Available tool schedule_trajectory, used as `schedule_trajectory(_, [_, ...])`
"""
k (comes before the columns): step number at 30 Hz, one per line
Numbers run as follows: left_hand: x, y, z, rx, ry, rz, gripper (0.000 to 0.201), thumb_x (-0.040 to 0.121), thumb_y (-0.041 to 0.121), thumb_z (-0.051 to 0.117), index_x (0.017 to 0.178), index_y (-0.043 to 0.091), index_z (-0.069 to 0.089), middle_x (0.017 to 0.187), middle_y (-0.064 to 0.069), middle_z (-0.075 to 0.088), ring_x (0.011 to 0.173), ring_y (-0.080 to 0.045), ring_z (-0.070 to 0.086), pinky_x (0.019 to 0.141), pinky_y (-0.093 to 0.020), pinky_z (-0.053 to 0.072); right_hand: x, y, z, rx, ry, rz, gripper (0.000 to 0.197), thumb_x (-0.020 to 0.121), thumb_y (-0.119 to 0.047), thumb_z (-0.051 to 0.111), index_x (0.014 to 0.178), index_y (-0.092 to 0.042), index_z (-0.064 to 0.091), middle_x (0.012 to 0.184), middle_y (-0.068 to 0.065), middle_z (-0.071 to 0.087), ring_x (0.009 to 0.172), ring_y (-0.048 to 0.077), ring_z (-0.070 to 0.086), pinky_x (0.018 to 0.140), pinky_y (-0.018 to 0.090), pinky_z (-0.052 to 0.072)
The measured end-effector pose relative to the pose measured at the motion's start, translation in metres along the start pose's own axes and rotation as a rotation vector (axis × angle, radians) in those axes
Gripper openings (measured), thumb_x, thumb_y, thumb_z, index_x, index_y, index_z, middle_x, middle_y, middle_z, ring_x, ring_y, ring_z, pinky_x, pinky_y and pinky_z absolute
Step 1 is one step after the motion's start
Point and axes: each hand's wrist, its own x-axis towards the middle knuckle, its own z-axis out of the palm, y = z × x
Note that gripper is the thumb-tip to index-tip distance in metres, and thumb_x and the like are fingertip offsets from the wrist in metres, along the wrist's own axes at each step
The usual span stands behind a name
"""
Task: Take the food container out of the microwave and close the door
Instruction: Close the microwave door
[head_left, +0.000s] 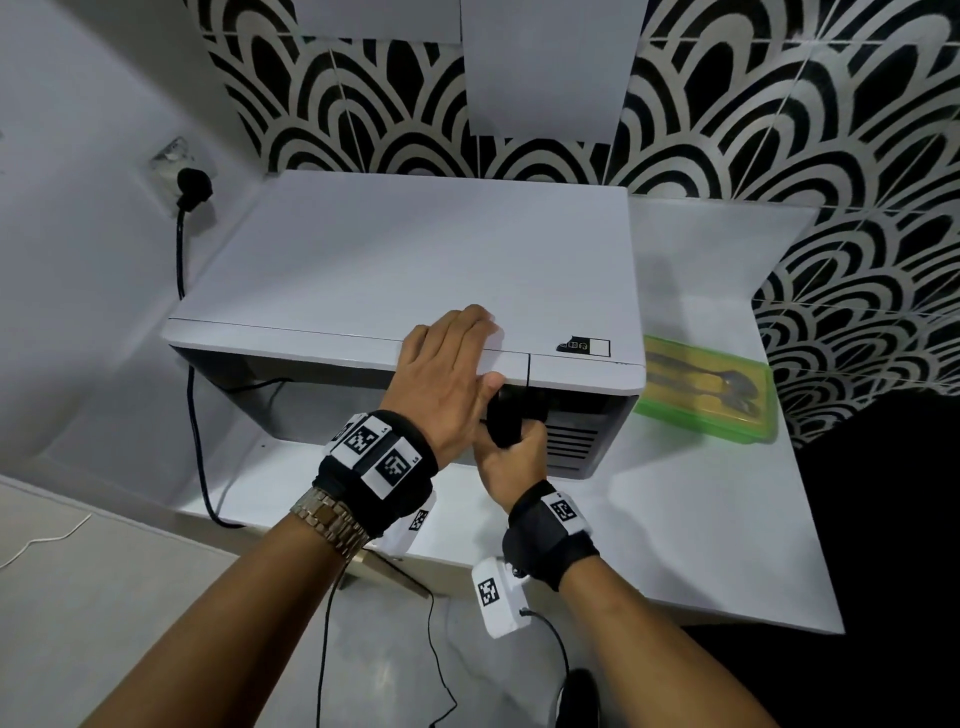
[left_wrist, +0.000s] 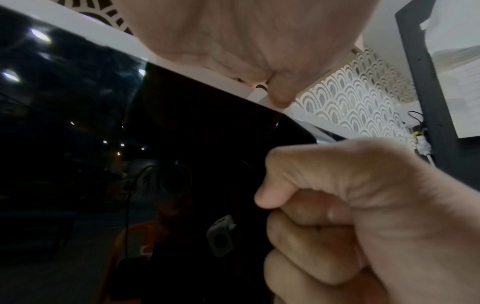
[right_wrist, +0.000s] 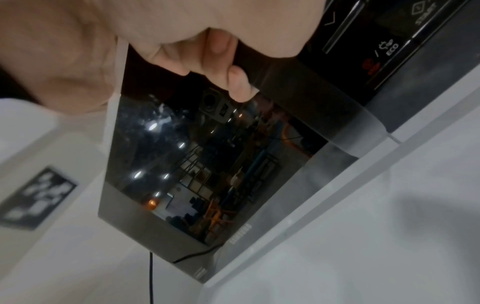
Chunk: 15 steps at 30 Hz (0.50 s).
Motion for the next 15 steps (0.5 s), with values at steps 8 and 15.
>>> schedule_trajectory(8, [0.0020,-0.0001,0.0043,-0.012,0.029,-0.023,0.052,0.097,0.041,0.024,0.134,0.011,0.043,0.144,-0.005,0.043,0.132,-0.025,0.040,0.107,-0.040,0.024,0.0045,0.0047,0.0032,0.017,0.051,-0.030,0.038,0.078,-0.013,0.063,0.070,0.018,0.043,0.057,0.022,0.047,0.052,0.024,0.040,0.054,0.033,0.036])
schedule_trajectory(15, [0.0023,-0.0034,0.0003,-0.035,-0.007,0.009,0.058,0.095,0.045,0.023,0.137,0.011,0.041,0.146,-0.007,0.042,0.133,-0.026,0.038,0.108,-0.039,0.022,0.0045,0.0019,-0.0032,-0.089,0.012,-0.045,0.035,0.082,-0.014,0.069,0.071,0.014,0.051,0.062,0.023,0.055,0.055,0.031,0.046,0.055,0.035,0.040])
